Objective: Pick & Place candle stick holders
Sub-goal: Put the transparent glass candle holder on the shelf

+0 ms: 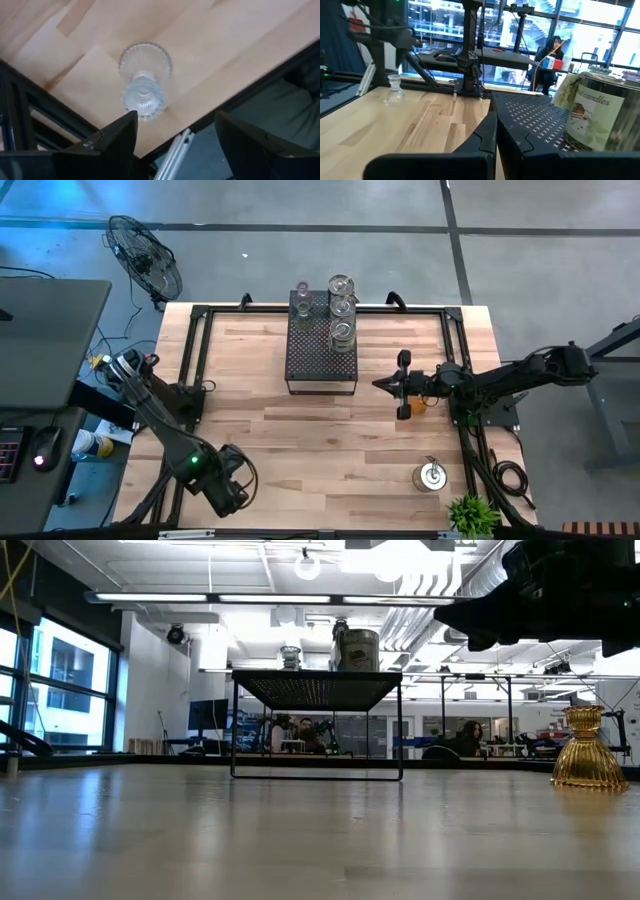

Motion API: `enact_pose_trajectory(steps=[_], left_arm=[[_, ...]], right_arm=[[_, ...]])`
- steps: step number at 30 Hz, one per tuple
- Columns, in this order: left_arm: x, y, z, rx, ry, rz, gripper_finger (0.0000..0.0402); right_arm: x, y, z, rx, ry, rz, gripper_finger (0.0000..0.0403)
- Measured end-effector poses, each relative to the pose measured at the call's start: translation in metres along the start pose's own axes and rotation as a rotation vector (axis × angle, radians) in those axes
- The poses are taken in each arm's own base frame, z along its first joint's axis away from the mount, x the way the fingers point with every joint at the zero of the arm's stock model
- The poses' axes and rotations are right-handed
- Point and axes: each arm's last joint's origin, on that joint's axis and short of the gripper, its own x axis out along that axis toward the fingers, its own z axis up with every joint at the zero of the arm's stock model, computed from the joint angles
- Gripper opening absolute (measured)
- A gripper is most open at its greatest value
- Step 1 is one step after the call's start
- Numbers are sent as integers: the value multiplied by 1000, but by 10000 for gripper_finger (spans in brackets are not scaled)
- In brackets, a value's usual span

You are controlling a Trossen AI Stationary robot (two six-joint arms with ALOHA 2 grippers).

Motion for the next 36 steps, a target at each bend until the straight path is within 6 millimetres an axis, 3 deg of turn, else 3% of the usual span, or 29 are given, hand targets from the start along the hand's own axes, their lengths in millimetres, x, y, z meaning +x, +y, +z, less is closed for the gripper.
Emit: enact_pose_trajectory(steps=[8, 23, 36], left_arm=[[20, 9, 3, -143, 27, 64, 262], [48, 17, 1, -167, 30, 61, 260], [53, 20, 2, -163, 69, 77, 166]], right_arm=[[0, 0, 0, 2, -3, 15, 2], [0, 1, 0, 0, -7, 24, 1], [0, 1, 0, -15, -6, 23, 1]])
